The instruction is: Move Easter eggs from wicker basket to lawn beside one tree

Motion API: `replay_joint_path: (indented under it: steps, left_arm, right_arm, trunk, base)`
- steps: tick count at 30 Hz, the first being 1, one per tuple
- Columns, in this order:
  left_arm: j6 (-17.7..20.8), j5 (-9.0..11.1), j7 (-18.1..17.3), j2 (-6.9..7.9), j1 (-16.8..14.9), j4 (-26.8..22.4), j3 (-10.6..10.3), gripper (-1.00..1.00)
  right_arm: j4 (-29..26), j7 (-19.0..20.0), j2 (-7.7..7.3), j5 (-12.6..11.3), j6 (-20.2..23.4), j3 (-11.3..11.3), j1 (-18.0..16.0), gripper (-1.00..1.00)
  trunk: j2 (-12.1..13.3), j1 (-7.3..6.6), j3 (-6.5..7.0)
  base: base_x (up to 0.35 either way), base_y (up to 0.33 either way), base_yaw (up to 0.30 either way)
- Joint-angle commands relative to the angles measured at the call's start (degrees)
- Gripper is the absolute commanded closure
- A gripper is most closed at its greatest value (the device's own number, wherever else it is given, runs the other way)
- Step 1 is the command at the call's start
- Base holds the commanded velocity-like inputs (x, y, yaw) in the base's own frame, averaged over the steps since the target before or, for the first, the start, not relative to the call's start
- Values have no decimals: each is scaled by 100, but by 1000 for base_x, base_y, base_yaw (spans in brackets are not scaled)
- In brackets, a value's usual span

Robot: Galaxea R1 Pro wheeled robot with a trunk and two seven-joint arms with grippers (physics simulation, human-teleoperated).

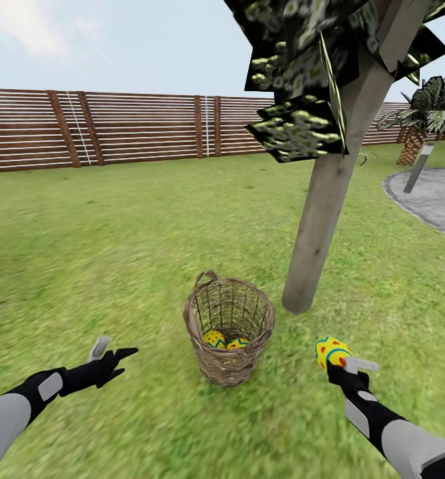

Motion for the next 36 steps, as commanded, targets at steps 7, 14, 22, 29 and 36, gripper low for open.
replay_joint_path:
  steps: [7,14,22,29,36]
  left_arm:
    - [29,59,16,6,30,1,-35,-100]
    - [-610,67,94,-23,613,2,-38,-100]
    - [-618,64,75,-68,632,2,-38,-100]
    - [-619,68,101,-71,632,2,-38,-100]
    - [-621,68,102,-71,632,2,-38,-100]
  right_arm:
    - [87,-27,24,972,-692,135,208,100]
    - [196,-32,33,1007,-831,135,233,100]
    - [200,-37,30,1003,-837,127,235,100]
    - [200,-37,32,998,-834,128,235,100]
    - [200,-37,32,998,-842,128,235,100]
  trunk:
    - [-2,-1,-5]
    - [-2,-1,-5]
    - [-2,-1,-5]
    - [-10,14,-138]
    - [-19,32,-293]
  base:
    - [41,38,0]
    - [275,198,0]
    - [164,121,0]
    - [4,3,0]
    - [0,0,0]
